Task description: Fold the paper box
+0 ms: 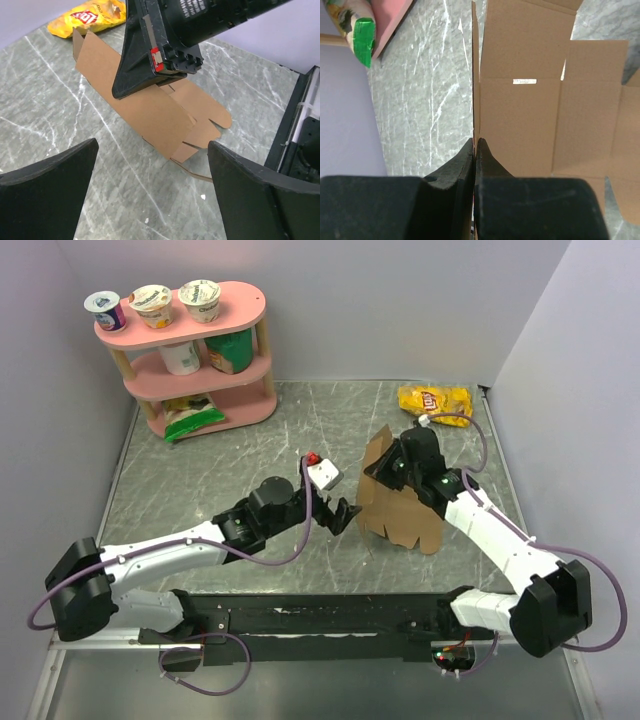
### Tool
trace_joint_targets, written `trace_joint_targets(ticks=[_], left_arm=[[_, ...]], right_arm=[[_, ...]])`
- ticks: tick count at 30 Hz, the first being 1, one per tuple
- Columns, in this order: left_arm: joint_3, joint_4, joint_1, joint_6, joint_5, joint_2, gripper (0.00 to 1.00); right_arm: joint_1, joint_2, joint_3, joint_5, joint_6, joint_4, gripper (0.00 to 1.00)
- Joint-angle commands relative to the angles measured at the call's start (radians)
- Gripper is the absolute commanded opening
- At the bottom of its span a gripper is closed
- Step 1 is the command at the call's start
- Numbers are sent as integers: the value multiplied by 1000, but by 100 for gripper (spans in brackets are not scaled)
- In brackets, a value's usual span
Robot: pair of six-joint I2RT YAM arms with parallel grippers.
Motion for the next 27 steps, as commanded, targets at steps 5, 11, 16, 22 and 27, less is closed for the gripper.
trace_joint_targets(ticks=[5, 11, 16, 22, 27], left_arm=[[62, 3, -22, -164, 53, 50, 96], [74, -61, -62, -212, -57, 124, 96], [91, -124, -62, -237, -163, 170, 98], [95, -216, -62, -221, -365, 188, 97], [42, -222, -51, -199, -395, 129, 98]], right_arm=[[-1, -79, 56, 113, 13, -36, 0], [10, -105, 35, 153, 61, -4, 0], [19, -107, 33, 154, 73, 8, 0], [24, -117, 41, 176, 56, -15, 0], [26, -114, 55, 179, 10, -32, 0]])
